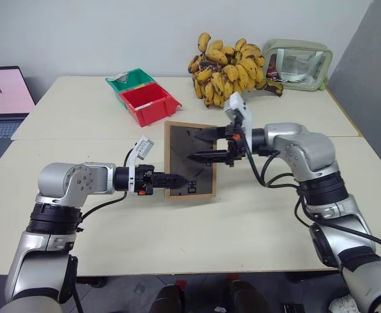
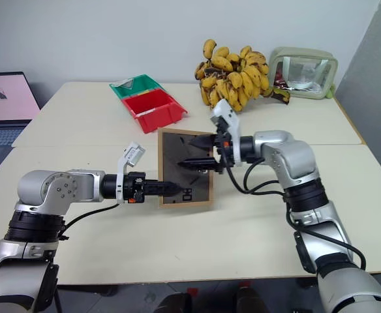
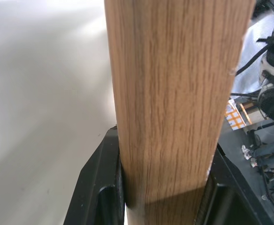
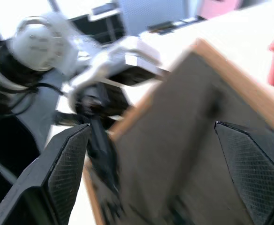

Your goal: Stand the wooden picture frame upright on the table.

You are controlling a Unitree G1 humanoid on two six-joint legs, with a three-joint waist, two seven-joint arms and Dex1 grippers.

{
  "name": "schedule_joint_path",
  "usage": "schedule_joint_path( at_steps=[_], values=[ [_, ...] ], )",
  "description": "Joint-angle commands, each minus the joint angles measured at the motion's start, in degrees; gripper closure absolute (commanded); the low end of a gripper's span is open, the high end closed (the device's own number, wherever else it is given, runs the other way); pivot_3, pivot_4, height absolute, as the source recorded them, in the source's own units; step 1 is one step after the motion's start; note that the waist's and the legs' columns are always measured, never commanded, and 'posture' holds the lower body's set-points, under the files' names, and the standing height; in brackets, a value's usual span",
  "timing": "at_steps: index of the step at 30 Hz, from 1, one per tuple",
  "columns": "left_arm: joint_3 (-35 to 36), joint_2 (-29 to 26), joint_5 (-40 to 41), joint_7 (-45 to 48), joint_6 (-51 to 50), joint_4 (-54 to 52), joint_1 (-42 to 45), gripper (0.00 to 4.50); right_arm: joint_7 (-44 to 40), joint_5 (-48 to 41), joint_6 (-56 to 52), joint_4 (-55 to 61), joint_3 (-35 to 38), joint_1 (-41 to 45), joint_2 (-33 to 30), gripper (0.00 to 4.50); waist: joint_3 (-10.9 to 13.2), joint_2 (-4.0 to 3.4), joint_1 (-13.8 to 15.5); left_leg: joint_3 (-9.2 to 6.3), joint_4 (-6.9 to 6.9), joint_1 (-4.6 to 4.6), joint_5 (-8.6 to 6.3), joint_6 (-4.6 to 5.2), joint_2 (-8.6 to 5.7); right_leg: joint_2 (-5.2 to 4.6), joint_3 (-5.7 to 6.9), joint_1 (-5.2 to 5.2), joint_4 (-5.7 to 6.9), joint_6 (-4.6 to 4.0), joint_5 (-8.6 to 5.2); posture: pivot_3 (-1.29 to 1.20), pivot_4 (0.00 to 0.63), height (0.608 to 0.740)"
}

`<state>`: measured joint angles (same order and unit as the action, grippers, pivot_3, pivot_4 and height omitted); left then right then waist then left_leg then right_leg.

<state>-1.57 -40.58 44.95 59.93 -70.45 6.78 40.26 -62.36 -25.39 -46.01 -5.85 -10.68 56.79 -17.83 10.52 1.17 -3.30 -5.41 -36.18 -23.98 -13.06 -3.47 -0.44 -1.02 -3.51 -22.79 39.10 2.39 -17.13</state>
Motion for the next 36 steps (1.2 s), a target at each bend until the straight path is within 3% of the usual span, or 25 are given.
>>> schedule_joint_path(
  at_steps=[1,7,10,11,16,19,22,24,30,36],
  values=[
    [0.3,-0.6,0.1,2.3,1.7,-1.7,0.8,3.18,-2.6,-6.6,-6.2,9.2,1.0,-1.6,-2.1,0.02,0.0,0.00,0.0,0.01,0.00,0.00,0.00,-0.01,-0.01,0.00,0.00,0.00,-0.01,0.00,0.00,0.00,0.150,0.740],
    [0.4,-1.4,0.3,3.0,1.2,-2.5,-0.8,3.18,-4.9,-18.8,-19.7,14.1,8.0,-4.3,-10.0,0.02,0.0,0.00,0.4,-0.10,-0.11,-0.06,-0.07,0.14,-0.03,-0.03,0.08,0.06,-0.03,0.00,0.00,0.00,0.150,0.740],
    [0.5,-1.9,0.9,3.5,0.7,-3.6,-1.9,3.18,-4.5,-20.5,-21.4,15.0,9.9,-5.7,-14.0,0.02,0.0,0.00,0.4,-0.09,-0.11,-0.02,-0.09,0.17,-0.02,-0.02,0.08,0.08,0.00,0.00,0.00,0.00,0.150,0.740],
    [0.7,-1.7,1.6,3.4,-0.3,-3.9,-2.1,3.18,-4.3,-17.0,-17.5,14.9,9.8,-7.5,-17.2,0.02,0.0,0.00,0.2,-0.10,-0.11,-0.02,-0.09,0.18,-0.01,-0.01,0.08,0.08,0.00,0.00,0.00,0.00,0.150,0.740],
    [4.0,-0.6,7.2,2.4,-8.2,-4.6,-2.5,3.18,-7.6,-3.2,5.6,16.2,10.1,-18.8,-30.6,0.02,0.0,0.03,0.8,0.04,-0.15,-0.07,-0.10,0.20,-0.16,0.02,0.14,0.13,-0.03,0.11,-0.06,0.00,0.150,0.740],
    [7.6,1.0,10.4,0.2,-13.9,-3.5,-1.2,3.18,-7.7,9.0,35.8,13.1,8.7,-26.6,-31.7,0.02,0.0,0.05,0.9,0.13,-0.25,-0.10,-0.12,0.24,-0.17,0.02,0.12,0.15,-0.02,0.19,-0.11,0.00,0.150,0.740],
    [10.5,2.0,13.9,-2.0,-19.8,-3.4,-0.6,3.18,7.0,27.7,82.6,-1.9,8.6,-26.4,-27.0,0.02,0.0,0.05,0.1,0.22,-0.50,-0.04,-0.18,0.31,-0.09,0.03,0.11,0.27,0.05,0.21,-0.11,0.00,0.150,0.740],
    [11.4,2.3,16.4,-3.6,-21.8,-2.7,-0.4,3.18,14.8,35.1,102.6,-10.4,9.4,-23.3,-24.3,0.02,0.1,0.02,-0.3,0.46,-0.56,0.15,-0.18,0.30,-0.08,0.03,-0.05,0.36,0.20,0.23,-0.09,0.00,0.150,0.740],
    [9.6,3.0,26.6,-10.8,-22.1,-1.9,-0.2,3.18,28.0,43.4,124.7,-26.4,9.1,-11.8,-16.1,0.02,0.1,0.09,-0.9,0.58,-0.76,0.47,-0.04,0.07,-0.01,0.10,-0.30,0.43,0.72,0.22,-0.09,0.00,0.150,0.740],
    [9.2,4.0,34.5,-17.8,-22.1,0.3,0.4,3.18,36.2,59.1,132.4,-32.8,9.2,-5.7,-12.2,0.02,0.1,0.10,-0.8,0.39,-0.76,0.62,-0.02,0.03,-0.10,0.13,-0.36,0.52,0.79,0.21,-0.10,0.00,0.150,0.740]
  ],
)
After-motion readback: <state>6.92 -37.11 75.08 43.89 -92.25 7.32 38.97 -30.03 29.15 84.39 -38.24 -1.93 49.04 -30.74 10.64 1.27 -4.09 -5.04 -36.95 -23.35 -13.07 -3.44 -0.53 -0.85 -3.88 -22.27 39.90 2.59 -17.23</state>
